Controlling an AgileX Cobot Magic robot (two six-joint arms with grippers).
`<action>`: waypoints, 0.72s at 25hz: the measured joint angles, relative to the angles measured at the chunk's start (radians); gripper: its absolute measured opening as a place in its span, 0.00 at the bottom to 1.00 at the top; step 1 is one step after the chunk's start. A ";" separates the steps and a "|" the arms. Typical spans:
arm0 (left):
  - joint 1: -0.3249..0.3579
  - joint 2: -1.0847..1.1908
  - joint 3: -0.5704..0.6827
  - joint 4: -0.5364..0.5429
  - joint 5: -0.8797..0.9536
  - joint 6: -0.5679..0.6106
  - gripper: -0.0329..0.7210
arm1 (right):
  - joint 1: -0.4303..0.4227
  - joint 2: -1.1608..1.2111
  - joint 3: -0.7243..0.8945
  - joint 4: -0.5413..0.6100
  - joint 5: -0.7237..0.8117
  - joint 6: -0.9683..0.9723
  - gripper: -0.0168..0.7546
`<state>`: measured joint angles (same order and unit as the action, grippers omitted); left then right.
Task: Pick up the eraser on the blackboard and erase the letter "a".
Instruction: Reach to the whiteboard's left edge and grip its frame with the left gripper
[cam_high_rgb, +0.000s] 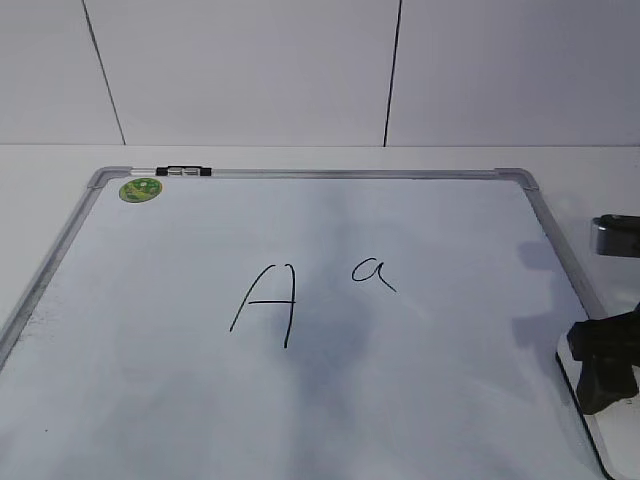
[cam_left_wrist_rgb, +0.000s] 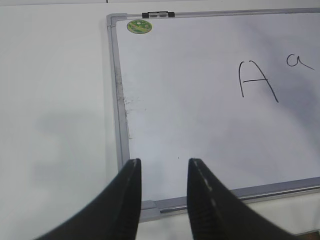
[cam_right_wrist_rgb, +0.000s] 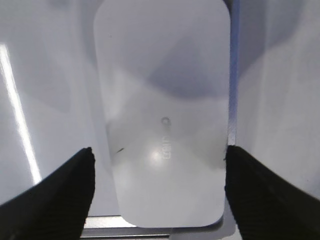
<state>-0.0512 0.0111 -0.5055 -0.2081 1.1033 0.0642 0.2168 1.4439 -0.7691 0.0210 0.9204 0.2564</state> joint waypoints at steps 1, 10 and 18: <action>0.000 0.000 0.000 0.000 0.000 0.000 0.36 | 0.000 0.000 0.000 0.000 -0.004 0.000 0.85; 0.000 0.000 0.000 0.000 0.000 0.000 0.36 | 0.000 0.056 -0.008 -0.021 -0.012 0.004 0.84; 0.000 0.000 0.000 0.000 0.000 0.000 0.36 | 0.000 0.066 -0.008 -0.044 -0.016 0.004 0.84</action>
<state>-0.0512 0.0111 -0.5055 -0.2081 1.1033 0.0642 0.2168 1.5103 -0.7770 -0.0225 0.9048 0.2607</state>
